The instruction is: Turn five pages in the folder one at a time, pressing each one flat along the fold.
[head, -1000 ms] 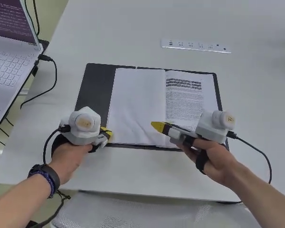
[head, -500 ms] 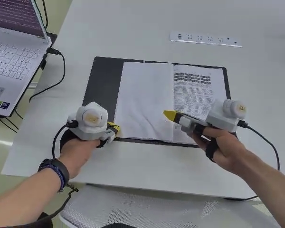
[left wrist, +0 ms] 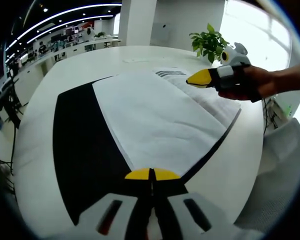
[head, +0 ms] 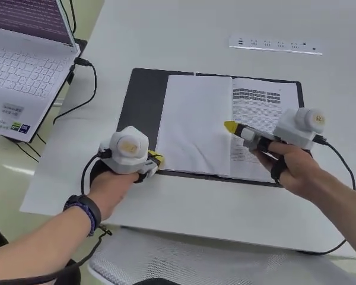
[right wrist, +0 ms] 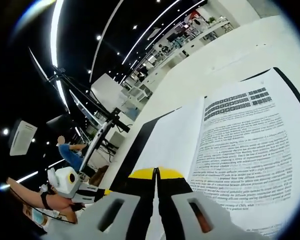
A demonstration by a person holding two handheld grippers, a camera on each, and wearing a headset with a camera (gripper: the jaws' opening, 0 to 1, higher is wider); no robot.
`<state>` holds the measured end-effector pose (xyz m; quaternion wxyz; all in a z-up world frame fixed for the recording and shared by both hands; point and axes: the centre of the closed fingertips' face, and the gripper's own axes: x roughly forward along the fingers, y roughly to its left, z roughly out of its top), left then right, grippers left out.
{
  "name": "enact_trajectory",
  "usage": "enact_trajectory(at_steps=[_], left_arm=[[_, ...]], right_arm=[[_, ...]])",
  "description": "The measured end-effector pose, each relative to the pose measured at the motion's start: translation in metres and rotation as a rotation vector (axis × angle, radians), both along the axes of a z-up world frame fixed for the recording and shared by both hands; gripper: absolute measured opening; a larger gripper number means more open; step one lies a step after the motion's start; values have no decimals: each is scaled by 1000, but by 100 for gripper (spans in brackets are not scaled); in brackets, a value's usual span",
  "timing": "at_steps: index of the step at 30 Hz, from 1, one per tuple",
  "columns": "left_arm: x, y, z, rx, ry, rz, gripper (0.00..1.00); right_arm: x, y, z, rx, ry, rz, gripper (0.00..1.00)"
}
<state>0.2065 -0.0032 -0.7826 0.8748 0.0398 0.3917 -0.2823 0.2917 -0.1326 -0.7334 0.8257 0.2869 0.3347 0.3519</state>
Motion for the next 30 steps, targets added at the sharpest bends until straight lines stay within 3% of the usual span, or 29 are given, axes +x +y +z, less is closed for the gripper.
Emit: enact_trajectory(at_steps=[4, 15, 18, 30], left_arm=[[2, 1, -3, 2, -1, 4, 0], [6, 3, -8, 9, 6, 3, 0], [5, 3, -10, 13, 10, 0, 0], [4, 4, -11, 13, 1, 6, 0]], right_arm=[[5, 2, -7, -23, 1, 27, 0], [29, -4, -21, -22, 10, -18, 0], [27, -4, -26, -35, 12, -5, 0], [32, -6, -24, -12, -11, -13, 0]])
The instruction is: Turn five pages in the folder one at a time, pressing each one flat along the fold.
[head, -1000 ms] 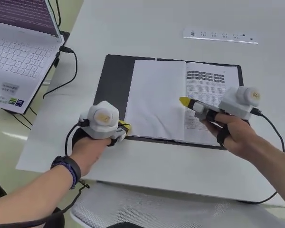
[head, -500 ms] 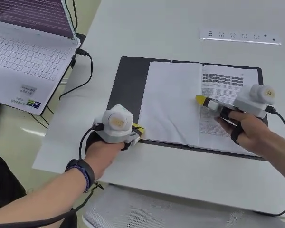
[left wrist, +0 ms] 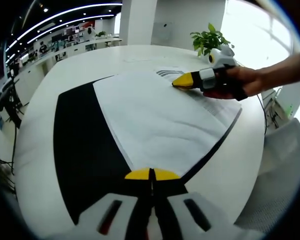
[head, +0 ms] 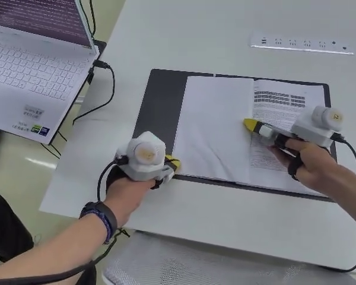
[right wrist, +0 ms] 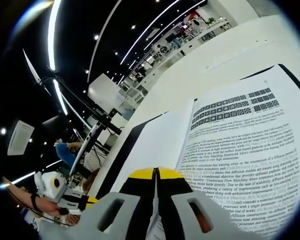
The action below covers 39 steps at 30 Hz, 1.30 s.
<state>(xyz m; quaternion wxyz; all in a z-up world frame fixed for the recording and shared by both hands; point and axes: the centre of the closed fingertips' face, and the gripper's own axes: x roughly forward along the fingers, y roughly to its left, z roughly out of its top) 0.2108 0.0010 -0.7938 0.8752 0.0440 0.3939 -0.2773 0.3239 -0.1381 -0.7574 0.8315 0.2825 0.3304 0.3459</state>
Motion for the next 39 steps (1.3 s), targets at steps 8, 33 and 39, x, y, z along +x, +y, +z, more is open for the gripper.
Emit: enact_trajectory(at_steps=[8, 33, 39], left_arm=[[0, 0, 0, -6, 0, 6, 0], [0, 1, 0, -15, 4, 28, 0], [-2, 0, 5, -19, 5, 30, 0]], right_arm=[[20, -1, -3, 7, -14, -42, 0], [70, 2, 4, -4, -52, -206, 0], [85, 4, 4, -46, -55, -208, 0]])
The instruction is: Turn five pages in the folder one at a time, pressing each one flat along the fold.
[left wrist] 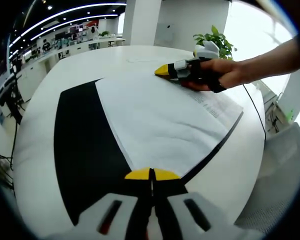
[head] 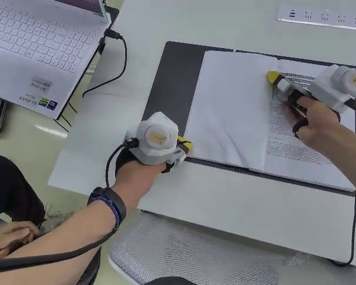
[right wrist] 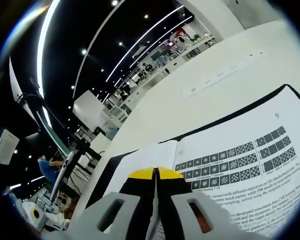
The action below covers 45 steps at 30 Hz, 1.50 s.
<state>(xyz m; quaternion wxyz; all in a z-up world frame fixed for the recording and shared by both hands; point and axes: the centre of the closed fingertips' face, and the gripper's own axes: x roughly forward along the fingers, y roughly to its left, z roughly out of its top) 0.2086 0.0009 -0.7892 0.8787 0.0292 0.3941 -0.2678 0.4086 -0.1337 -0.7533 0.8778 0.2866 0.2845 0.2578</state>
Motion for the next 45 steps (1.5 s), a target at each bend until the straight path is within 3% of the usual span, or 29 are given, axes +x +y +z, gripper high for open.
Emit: enact_trajectory(at_steps=[3, 7, 10, 17, 21, 37, 45], left_arm=[[-2, -1, 4, -2, 0, 0, 0], [-3, -2, 8, -8, 1, 2, 0], [-4, -3, 10, -11, 3, 4, 0], [0, -1, 3, -13, 7, -2, 0], [2, 1, -1, -15, 8, -2, 0], [4, 3, -6, -17, 8, -4, 0], [3, 2, -5, -24, 6, 3, 0]], right_arm=[[10, 1, 0, -18, 5, 8, 0], [28, -4, -4, 10, 26, -36, 0], [38, -7, -9, 7, 14, -47, 0], [61, -15, -17, 35, 23, -99, 0], [62, -17, -21, 35, 17, -87, 0], [18, -12, -19, 32, -1, 30, 0], [-28, -1, -10, 27, -23, 101, 0]])
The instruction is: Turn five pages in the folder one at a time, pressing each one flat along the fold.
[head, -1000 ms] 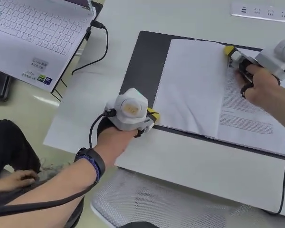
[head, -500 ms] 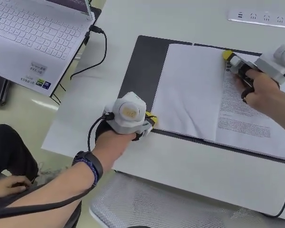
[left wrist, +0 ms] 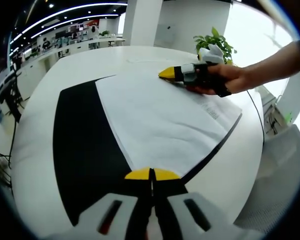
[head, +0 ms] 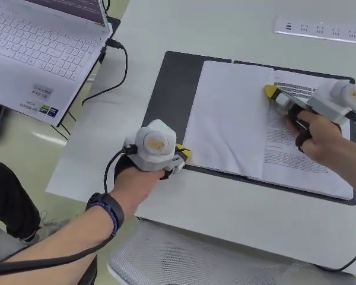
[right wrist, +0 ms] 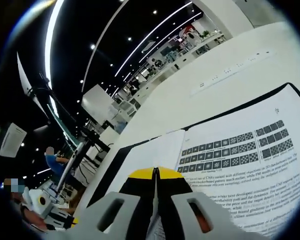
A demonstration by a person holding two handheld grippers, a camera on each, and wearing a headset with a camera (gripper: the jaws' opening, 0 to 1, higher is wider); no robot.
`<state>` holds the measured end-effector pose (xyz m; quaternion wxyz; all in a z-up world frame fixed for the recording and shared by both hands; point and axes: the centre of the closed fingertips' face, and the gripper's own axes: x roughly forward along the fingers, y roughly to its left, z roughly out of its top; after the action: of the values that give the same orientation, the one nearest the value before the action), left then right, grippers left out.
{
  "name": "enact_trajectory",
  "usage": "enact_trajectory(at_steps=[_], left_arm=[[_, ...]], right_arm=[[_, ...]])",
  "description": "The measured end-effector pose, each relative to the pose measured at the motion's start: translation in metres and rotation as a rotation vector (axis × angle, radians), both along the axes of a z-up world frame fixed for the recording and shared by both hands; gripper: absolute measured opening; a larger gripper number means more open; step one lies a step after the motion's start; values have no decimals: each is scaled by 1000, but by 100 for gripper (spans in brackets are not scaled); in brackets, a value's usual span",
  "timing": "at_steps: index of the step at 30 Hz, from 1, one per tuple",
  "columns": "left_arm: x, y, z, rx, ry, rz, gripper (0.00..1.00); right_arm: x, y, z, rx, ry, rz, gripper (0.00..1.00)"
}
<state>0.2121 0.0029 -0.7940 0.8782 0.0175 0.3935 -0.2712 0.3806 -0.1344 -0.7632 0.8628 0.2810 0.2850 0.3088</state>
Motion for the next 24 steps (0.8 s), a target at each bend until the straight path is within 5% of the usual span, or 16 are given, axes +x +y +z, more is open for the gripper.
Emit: enact_trajectory(at_steps=[24], left_arm=[[0, -1, 0, -22, 3, 15, 0]], right_arm=[[-81, -2, 3, 36, 17, 46, 0]])
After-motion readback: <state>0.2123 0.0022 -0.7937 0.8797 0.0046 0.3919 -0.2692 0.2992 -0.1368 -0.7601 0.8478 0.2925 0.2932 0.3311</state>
